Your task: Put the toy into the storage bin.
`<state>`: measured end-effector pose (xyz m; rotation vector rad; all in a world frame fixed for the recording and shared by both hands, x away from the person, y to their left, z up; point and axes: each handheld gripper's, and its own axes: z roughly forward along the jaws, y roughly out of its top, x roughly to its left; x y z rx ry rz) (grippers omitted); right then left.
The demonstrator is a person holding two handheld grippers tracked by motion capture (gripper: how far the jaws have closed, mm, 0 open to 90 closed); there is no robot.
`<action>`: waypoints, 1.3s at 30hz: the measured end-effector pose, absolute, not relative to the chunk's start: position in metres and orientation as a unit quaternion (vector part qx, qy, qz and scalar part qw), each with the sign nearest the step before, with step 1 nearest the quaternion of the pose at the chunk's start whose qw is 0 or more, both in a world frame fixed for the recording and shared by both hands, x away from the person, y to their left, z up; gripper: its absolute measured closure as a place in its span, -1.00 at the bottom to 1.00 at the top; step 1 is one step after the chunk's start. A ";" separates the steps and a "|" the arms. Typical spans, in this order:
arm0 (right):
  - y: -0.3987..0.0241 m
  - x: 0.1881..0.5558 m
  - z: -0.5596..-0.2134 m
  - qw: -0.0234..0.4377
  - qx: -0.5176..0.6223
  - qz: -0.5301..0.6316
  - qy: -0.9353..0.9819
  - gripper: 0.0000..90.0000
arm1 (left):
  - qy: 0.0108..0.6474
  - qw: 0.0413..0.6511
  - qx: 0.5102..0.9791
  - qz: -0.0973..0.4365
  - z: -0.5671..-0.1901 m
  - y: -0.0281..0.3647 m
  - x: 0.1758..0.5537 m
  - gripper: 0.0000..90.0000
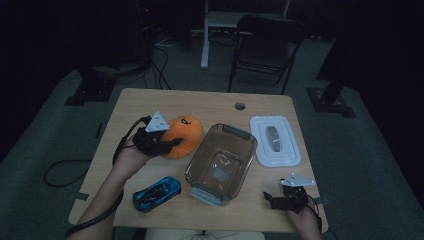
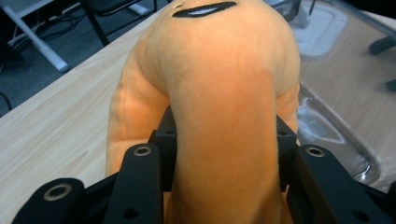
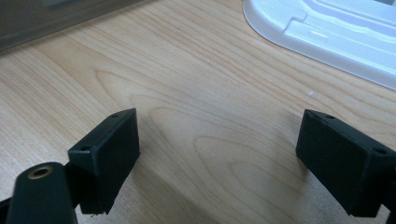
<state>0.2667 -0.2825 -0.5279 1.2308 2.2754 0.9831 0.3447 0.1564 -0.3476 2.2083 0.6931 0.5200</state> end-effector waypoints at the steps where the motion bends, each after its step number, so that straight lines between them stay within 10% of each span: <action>1: -0.282 0.267 -0.528 0.186 0.437 0.349 0.808 -0.71 | 0.266 0.376 0.863 0.205 -0.346 0.153 0.345 0.36; 39: -0.283 0.267 -0.528 0.186 0.437 0.350 0.808 -0.71 | 0.174 0.353 0.905 0.162 -0.352 0.038 0.373 0.35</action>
